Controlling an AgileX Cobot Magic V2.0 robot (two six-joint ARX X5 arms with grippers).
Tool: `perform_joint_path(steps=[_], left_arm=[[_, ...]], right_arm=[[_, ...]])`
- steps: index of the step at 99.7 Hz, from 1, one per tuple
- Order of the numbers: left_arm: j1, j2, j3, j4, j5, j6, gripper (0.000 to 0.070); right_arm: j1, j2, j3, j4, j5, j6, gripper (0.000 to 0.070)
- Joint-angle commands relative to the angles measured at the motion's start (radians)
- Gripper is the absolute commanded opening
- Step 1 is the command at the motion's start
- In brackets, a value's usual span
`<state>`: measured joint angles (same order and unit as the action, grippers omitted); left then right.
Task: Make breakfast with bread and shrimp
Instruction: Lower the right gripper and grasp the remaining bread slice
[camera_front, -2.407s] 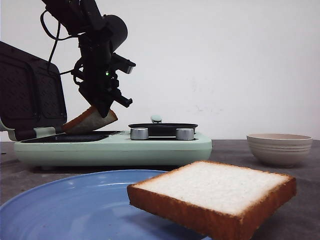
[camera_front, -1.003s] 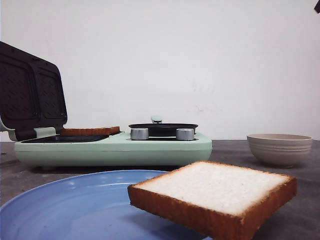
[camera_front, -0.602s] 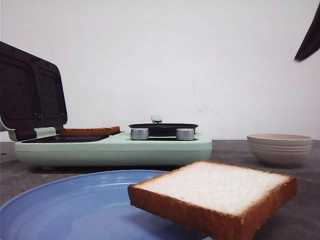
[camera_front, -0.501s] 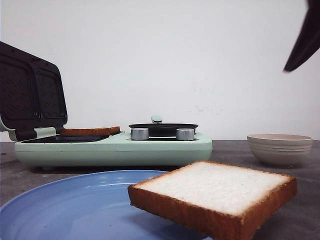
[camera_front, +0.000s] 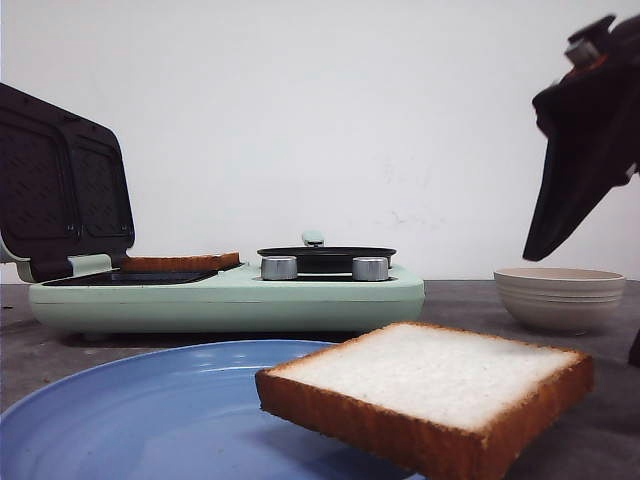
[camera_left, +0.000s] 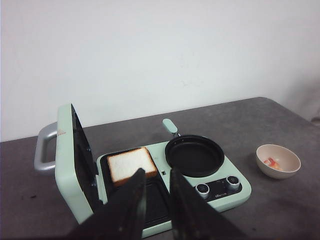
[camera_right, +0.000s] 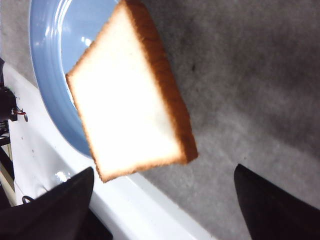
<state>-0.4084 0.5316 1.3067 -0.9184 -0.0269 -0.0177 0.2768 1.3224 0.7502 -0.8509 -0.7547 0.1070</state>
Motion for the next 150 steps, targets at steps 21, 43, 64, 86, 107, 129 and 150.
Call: perform_joint_path(steps=[21,43,64,86,107,129,150], left_arm=[[-0.004,0.005,0.012,0.006,0.002,0.018,0.0003],[-0.004,0.005,0.012,0.005,0.002,0.018,0.0003],[-0.004,0.005,0.012,0.005,0.012,0.017,0.0003],[-0.004,0.004,0.012,-0.002,0.027,0.016,0.0003],[-0.004,0.004,0.012,-0.002,0.032,0.016,0.0003],[-0.004,0.004,0.012,-0.003,0.032,0.016,0.0003],[-0.004,0.004,0.012,-0.002,0.032,0.016,0.0003]], right_arm=[[0.027,0.062,0.001,0.065,-0.042,-0.051,0.0561],[0.037,0.124,0.001,0.101,0.002,-0.069,0.056],[0.042,0.19,0.001,0.145,-0.008,-0.062,0.056],[0.048,0.234,0.001,0.169,-0.035,-0.06,0.0493],[0.053,0.233,0.001,0.196,-0.106,-0.035,0.0031],[0.056,0.227,0.002,0.196,-0.109,-0.035,0.0],[0.055,0.113,0.012,0.195,-0.11,0.011,0.0]])
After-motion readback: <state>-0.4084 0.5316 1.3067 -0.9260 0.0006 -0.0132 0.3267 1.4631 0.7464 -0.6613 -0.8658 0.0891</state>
